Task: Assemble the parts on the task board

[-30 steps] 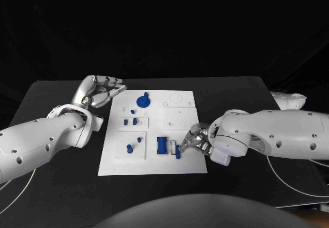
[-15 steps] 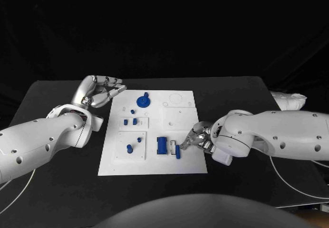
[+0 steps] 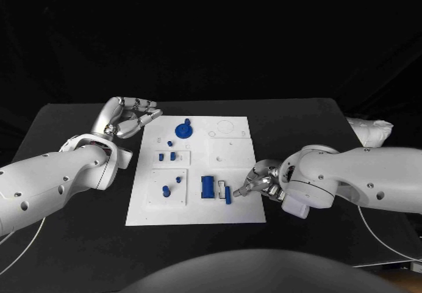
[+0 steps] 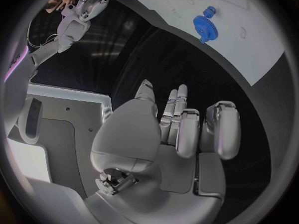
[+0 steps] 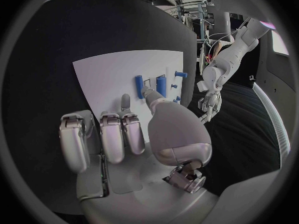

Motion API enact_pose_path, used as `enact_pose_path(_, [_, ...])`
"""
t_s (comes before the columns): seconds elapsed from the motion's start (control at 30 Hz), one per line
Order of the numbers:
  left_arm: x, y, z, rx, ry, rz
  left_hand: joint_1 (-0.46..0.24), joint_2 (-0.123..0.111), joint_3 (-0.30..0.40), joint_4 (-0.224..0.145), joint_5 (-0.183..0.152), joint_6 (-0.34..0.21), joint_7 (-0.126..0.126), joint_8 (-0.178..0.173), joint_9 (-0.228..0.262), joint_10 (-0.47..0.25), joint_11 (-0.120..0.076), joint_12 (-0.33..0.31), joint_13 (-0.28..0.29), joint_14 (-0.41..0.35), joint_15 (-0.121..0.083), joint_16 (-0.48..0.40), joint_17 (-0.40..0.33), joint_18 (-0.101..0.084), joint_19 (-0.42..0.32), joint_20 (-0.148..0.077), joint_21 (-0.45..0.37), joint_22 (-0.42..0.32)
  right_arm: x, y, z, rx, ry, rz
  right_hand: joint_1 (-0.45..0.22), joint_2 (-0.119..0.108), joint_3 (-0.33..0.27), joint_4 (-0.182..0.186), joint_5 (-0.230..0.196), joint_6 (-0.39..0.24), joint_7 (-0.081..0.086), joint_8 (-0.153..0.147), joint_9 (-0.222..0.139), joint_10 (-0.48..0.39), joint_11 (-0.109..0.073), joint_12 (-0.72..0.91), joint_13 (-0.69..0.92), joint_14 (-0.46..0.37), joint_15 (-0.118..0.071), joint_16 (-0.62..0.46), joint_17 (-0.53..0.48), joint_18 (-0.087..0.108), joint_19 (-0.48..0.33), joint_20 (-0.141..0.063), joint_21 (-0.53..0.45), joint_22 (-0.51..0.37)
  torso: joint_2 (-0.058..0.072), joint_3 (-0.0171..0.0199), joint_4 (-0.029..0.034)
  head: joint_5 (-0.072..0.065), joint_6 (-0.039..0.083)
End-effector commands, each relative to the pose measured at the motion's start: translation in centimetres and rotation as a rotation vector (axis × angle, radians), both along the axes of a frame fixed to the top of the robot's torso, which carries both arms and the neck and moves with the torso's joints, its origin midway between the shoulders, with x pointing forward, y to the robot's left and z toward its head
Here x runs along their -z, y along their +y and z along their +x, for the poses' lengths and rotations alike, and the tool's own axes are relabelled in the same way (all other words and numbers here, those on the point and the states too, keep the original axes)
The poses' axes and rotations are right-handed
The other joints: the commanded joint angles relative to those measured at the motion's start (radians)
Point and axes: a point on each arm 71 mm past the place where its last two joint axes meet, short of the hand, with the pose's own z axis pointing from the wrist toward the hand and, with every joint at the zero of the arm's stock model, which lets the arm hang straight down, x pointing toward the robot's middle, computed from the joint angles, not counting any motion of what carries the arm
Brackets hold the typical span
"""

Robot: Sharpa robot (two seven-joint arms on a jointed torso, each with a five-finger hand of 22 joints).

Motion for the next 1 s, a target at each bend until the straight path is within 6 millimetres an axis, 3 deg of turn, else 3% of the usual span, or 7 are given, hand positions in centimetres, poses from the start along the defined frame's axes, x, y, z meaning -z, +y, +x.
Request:
enact_pose_path(0.03, [0.0, -0.3, 0.0, 0.018, 0.003, -0.001, -0.001, 0.008, -0.006, -0.002, 0.006, -0.001, -0.003, -0.001, 0.0, 0.004, 0.0, 0.004, -0.001, 0.08, 0.001, -0.005, 0.175, 0.0, 0.035, 0.003, -0.005, 0.223, 0.4, -0.2, -0.7, -0.006, 0.094, -0.055, -0.024, 0.005, -0.011, 0.009, -0.01, -0.004, 0.0, 0.008, 0.006, 0.105, -0.003, -0.003, 0.263, 0.104, -0.004, 0.004, 0.263, -0.007, 0.105, -0.009, 0.004, 0.263, 0.0, 0.0005, 0.0, -0.002, 0.0])
enact_pose_path(0.33, [0.0, -0.4, 0.0, 0.021, 0.004, -0.001, 0.001, 0.01, -0.008, -0.002, 0.006, -0.001, -0.003, -0.001, 0.001, 0.004, 0.0, 0.004, -0.001, 0.08, 0.001, -0.006, 0.174, 0.0, 0.034, 0.002, -0.006, 0.223, 0.5, 0.6, -0.5, -0.007, 0.106, -0.032, -0.043, 0.007, -0.024, 0.03, -0.029, -0.001, -0.002, 0.012, 0.011, 0.105, -0.005, -0.003, 0.263, 0.104, -0.005, 0.004, 0.263, -0.007, 0.105, -0.01, 0.004, 0.263, 0.001, -0.0001, 0.0005, -0.004, 0.0])
enact_pose_path(0.67, [0.0, -0.4, 0.0, 0.021, 0.004, -0.001, 0.001, 0.01, -0.008, -0.002, 0.006, -0.001, -0.003, -0.001, 0.001, 0.004, 0.0, 0.004, -0.001, 0.08, 0.001, -0.006, 0.174, 0.0, 0.034, 0.002, -0.006, 0.223, 1.3, 1.4, 0.2, -0.045, 0.135, -0.053, -0.05, 0.026, -0.026, 0.047, -0.054, 0.013, -0.007, 0.013, 0.014, 0.105, -0.009, -0.003, 0.263, 0.104, -0.008, 0.004, 0.263, -0.007, 0.105, -0.013, 0.004, 0.263, 0.0, 0.0005, 0.0004, -0.005, 0.0])
enact_pose_path(1.0, [0.1, -0.3, 0.0, 0.02, 0.004, 0.0, 0.001, 0.01, -0.008, -0.002, 0.006, -0.001, -0.003, -0.001, 0.001, 0.004, 0.0, 0.004, -0.001, 0.08, 0.001, -0.006, 0.174, 0.0, 0.034, 0.002, -0.006, 0.223, 1.7, 1.9, 0.4, -0.08, 0.131, -0.08, -0.002, 0.033, -0.013, 0.021, -0.088, 0.023, -0.015, 0.022, 0.028, 0.105, -0.017, -0.003, 0.263, 0.104, -0.015, 0.004, 0.263, -0.007, 0.105, -0.019, 0.004, 0.263, 0.0, 0.0002, 0.0004, -0.002, 0.0])
